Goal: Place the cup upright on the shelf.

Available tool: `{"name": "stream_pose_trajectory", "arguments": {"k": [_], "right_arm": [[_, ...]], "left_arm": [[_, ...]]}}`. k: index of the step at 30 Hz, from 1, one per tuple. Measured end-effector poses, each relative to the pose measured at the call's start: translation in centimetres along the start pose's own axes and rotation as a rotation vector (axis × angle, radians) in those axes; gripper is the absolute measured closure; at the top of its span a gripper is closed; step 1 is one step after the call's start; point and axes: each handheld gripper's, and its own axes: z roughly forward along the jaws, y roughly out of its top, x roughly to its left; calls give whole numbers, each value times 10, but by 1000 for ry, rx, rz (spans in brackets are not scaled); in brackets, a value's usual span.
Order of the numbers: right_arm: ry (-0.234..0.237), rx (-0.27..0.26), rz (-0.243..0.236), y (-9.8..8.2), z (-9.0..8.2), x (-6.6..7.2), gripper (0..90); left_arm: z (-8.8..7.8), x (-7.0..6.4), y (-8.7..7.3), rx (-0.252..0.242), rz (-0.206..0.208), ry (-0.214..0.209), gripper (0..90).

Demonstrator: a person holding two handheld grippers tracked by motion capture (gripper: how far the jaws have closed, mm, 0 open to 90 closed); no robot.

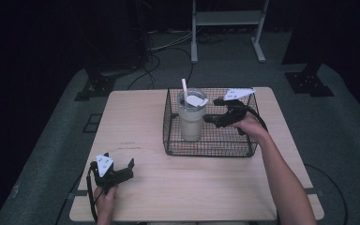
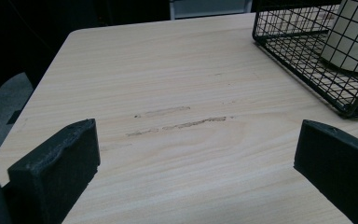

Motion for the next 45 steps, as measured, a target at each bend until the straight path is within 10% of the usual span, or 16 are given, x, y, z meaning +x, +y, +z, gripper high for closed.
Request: {"name": "stream_pose_trajectory", "arguments": {"k": [45], "right_arm": [[-61, 5, -29, -1, -64, 42, 85]], "left_arm": [[0, 0, 0, 1, -1, 2, 0]]}}
